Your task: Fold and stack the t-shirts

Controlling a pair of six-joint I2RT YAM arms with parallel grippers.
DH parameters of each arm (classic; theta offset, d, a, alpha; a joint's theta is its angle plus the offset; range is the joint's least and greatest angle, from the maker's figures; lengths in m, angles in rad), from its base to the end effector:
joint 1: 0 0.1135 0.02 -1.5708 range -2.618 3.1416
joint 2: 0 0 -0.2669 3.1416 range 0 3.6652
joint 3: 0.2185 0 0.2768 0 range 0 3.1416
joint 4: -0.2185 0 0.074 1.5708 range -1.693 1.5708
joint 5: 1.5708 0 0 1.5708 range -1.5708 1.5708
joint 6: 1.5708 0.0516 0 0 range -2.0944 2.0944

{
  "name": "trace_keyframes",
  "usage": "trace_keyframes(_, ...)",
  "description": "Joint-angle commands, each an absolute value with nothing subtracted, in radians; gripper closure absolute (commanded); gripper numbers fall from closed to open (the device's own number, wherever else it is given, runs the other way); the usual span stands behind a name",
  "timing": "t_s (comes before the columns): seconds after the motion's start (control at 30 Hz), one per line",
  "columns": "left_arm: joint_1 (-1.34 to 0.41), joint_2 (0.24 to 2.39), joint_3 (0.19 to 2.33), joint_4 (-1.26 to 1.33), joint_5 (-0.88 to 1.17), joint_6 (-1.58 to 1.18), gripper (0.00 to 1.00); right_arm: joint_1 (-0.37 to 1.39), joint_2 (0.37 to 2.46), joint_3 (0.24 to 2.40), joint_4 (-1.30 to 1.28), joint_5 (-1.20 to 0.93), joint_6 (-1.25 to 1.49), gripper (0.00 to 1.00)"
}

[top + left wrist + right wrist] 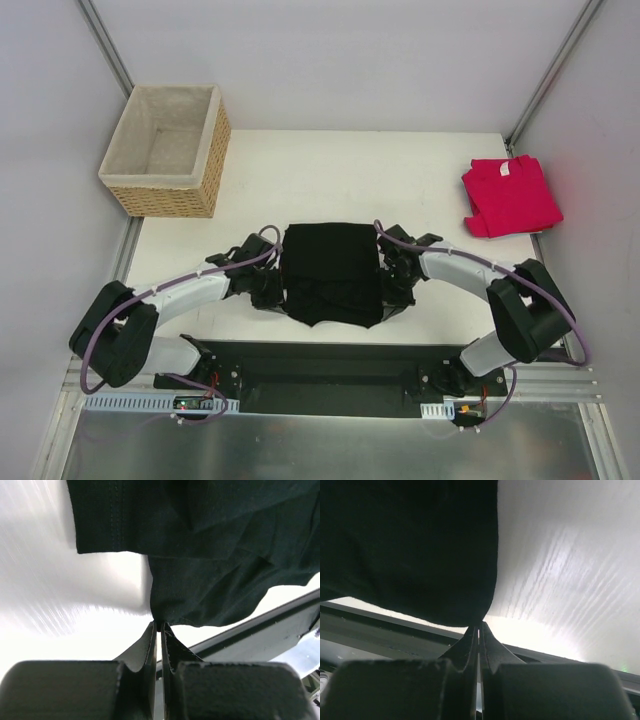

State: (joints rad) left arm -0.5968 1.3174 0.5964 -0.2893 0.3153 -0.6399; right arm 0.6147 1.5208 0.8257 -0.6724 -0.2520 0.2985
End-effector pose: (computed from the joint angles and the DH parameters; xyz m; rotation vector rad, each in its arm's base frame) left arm 0.2070 -0.1600 0.1343 0.0665 2.7516 -0.8149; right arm 0.2194 0.1706 0.1317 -0.5162 2.9889 0.4812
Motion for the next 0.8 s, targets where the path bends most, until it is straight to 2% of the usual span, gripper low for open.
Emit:
trace_keyframes(0.0,-0.624,1.223,0.557,-0.314,0.342,-0.687,1.0,0.634,1.439,0.798,-0.722,-0.255,0.313,0.99)
trace_keyframes(0.23,-0.634,1.164,0.563,-0.365,0.333,-0.695,1.0,0.638,1.396,0.827,-0.788,-0.23,0.298,0.99)
trace_keyframes(0.47,-0.634,1.227,0.67,-0.393,0.341,-0.652,1.0,0.632,1.445,0.972,-0.871,-0.209,0.244,0.99)
trace_keyframes(0.77,-0.627,1.316,0.859,-0.449,0.322,-0.58,1.0,0.537,1.594,1.235,-0.951,-0.233,0.115,0.99)
